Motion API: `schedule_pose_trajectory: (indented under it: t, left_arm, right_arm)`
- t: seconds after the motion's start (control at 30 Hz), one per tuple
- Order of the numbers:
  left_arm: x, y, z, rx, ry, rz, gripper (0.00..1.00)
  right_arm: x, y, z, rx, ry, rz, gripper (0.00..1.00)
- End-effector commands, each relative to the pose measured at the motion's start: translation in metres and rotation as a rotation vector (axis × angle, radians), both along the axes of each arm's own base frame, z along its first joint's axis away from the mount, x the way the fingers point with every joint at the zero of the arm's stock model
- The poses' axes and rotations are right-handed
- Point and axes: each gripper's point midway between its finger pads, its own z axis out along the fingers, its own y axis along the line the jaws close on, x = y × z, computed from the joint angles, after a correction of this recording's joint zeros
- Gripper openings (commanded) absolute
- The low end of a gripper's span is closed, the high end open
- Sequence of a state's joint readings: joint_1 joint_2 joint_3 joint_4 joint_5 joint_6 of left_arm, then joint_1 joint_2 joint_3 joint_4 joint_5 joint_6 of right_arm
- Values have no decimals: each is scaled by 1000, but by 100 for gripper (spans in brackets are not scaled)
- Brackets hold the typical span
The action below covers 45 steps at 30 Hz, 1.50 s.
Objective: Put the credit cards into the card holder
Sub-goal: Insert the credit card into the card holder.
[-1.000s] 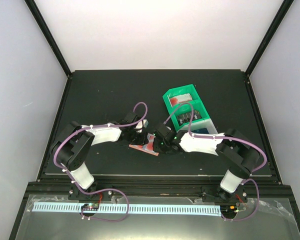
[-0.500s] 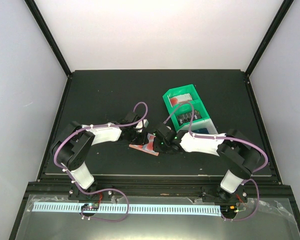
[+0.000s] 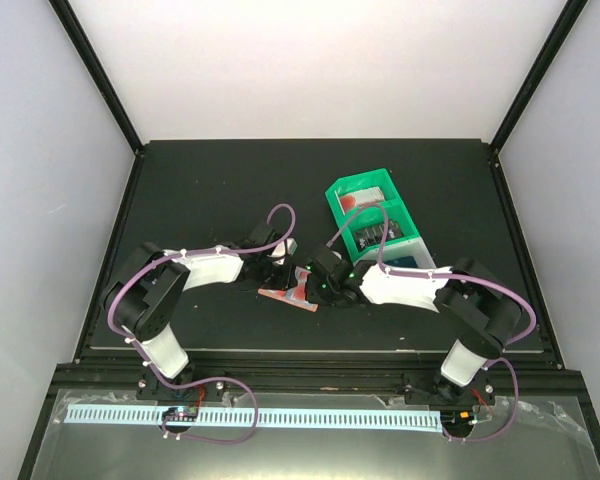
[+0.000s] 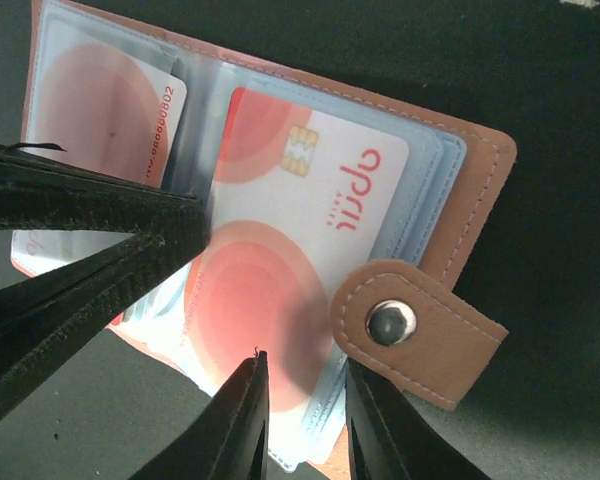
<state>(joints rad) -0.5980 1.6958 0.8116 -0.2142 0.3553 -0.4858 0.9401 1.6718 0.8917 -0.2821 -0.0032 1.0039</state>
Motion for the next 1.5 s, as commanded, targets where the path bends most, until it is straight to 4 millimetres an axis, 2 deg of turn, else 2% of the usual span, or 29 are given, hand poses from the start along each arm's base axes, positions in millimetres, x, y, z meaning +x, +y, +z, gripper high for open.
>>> schedule_pose_trajectory:
  t: [0.0, 0.23, 0.47, 0.53, 0.7, 0.83, 0.97, 1.1, 1.47]
  left_arm:
    - [-20, 37, -51, 209, 81, 26, 1]
    - [-20, 37, -51, 209, 83, 27, 2]
    - [-20, 37, -52, 209, 86, 27, 1]
    - [-20, 37, -52, 209, 86, 27, 1]
    - [-20, 37, -52, 211, 86, 28, 1]
    - [-20, 37, -53, 210, 87, 28, 2]
    - [-21, 37, -53, 210, 89, 26, 2]
    - [-21, 37, -53, 211, 87, 25, 1]
    - [-21, 37, -52, 208, 85, 23, 2]
  right_arm:
    - [12, 12, 15, 40, -39, -1, 25]
    - [12, 23, 18, 86, -29, 16, 24]
    - [8, 22, 18, 126, 3, -40, 25]
    - [8, 18, 14, 114, 15, -72, 25]
    - [10, -8, 12, 39, -17, -149, 26]
    - [10, -15, 14, 16, -28, -163, 28]
    - [8, -9, 6, 25, -2, -143, 29]
    - [10, 0, 7, 50, 0, -120, 28]
    - [10, 5, 4, 40, 10, -101, 30]
